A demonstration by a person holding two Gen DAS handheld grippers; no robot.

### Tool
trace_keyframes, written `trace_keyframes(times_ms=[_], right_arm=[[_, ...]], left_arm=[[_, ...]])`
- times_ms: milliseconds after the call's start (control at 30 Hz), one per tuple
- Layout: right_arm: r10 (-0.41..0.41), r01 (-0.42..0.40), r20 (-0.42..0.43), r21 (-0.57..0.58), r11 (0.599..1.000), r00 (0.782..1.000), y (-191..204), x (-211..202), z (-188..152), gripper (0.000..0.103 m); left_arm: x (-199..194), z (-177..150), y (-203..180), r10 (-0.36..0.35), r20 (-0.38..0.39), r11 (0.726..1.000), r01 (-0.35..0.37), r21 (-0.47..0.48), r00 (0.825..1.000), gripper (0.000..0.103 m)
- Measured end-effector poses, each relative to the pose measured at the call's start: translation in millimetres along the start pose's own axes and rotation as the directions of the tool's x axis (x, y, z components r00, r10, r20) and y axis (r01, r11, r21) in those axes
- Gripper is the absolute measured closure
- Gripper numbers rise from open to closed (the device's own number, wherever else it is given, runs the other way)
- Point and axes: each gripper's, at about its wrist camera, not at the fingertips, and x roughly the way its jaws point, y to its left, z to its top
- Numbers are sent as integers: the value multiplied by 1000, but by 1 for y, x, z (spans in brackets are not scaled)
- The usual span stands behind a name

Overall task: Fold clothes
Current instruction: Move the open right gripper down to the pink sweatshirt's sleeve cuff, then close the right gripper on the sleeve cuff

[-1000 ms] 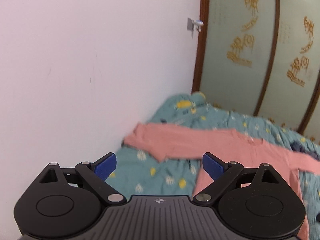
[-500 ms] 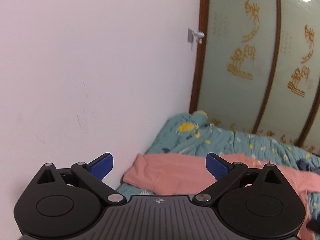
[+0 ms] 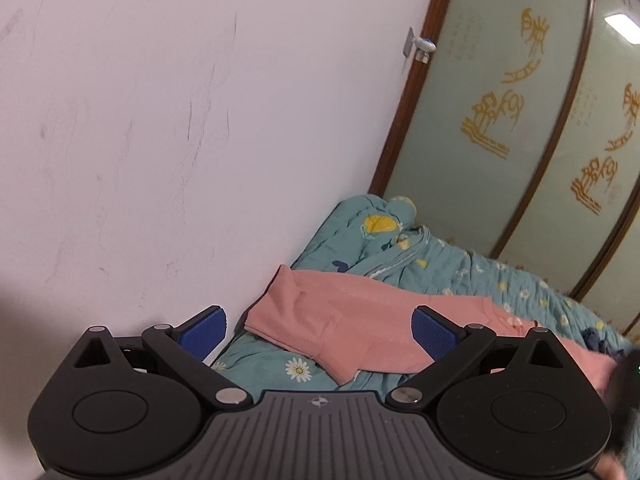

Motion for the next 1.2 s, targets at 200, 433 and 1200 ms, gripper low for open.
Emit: trace_keyframes(times_ms=[200, 433, 1200], right_arm=[[-12, 23, -92, 120, 993, 996, -33, 106, 14, 61], [4, 24, -106, 265, 964, 994, -71, 150, 6, 63], [-93, 84, 63, 132, 988, 994, -77, -35, 55, 100]], left_arm=[[25, -6, 4, 92, 1, 994, -92, 58, 996, 3], [45, -10, 6, 61, -39, 997, -60, 43, 997, 3], [62, -17, -9, 45, -78, 998, -42, 40, 996, 3]])
